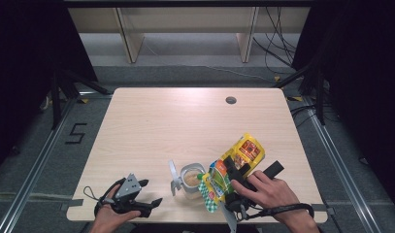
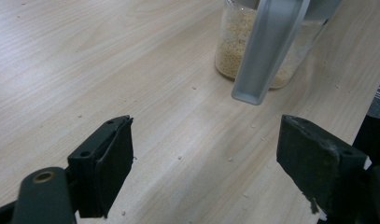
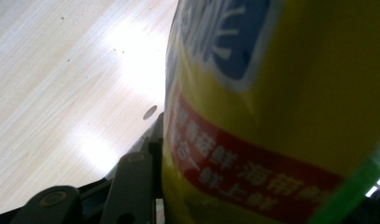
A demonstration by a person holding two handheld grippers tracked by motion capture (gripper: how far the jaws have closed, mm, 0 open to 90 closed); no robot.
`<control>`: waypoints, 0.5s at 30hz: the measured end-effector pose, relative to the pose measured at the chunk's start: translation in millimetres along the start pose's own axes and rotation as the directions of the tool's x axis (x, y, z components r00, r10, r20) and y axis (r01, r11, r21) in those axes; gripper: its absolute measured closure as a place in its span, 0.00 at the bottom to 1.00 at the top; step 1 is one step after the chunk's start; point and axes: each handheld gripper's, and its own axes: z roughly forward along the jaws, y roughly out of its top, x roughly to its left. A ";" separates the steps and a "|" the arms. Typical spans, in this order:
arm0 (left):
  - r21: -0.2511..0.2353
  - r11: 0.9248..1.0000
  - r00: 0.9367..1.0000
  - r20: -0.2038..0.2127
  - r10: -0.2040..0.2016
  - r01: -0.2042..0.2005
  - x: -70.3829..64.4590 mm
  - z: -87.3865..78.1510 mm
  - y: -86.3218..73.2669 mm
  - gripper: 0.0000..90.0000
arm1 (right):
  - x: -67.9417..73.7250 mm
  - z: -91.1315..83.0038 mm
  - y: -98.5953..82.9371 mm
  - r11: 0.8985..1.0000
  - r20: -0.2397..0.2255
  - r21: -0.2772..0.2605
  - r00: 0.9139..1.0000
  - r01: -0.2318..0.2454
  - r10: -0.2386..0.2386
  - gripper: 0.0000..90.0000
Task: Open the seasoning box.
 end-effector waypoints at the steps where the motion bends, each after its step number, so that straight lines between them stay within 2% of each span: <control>1: 0.003 1.000 1.000 0.000 0.000 0.000 0.1 0.0 0.0 0.20 | 1.7 0.7 -0.2 1.000 -0.006 -0.004 1.000 -0.024 0.024 0.67; 6: 0.005 1.000 1.000 0.001 -0.002 0.002 -0.2 -0.1 0.2 0.20 | 2.0 0.7 -0.1 1.000 -0.007 -0.001 1.000 -0.019 0.019 0.67; 8: 0.011 0.999 0.999 0.003 -0.039 0.039 -2.1 -0.1 -0.5 0.20 | 2.3 0.6 -0.1 1.000 -0.007 0.001 0.999 -0.031 0.031 0.67; 10: 0.002 1.000 1.000 0.001 -0.028 0.028 -1.9 -0.1 -0.4 0.20 | 2.1 0.5 -0.1 1.000 -0.007 0.000 1.000 -0.030 0.030 0.67; 13: 0.004 0.999 0.999 0.002 -0.040 0.040 -2.3 0.2 -0.7 0.20 | 0.2 0.1 0.0 1.000 0.005 -0.002 1.000 0.008 -0.008 0.67; 14: 0.004 0.999 0.999 0.000 -0.035 0.035 -2.1 0.0 -0.6 0.20 | 0.6 0.1 0.0 1.000 0.002 -0.001 1.000 -0.007 0.007 0.67; 15: 0.004 0.999 0.999 0.000 -0.035 0.035 -2.0 -0.2 -0.5 0.20 | -0.5 0.5 0.0 1.000 -0.003 0.000 1.000 0.007 -0.007 0.67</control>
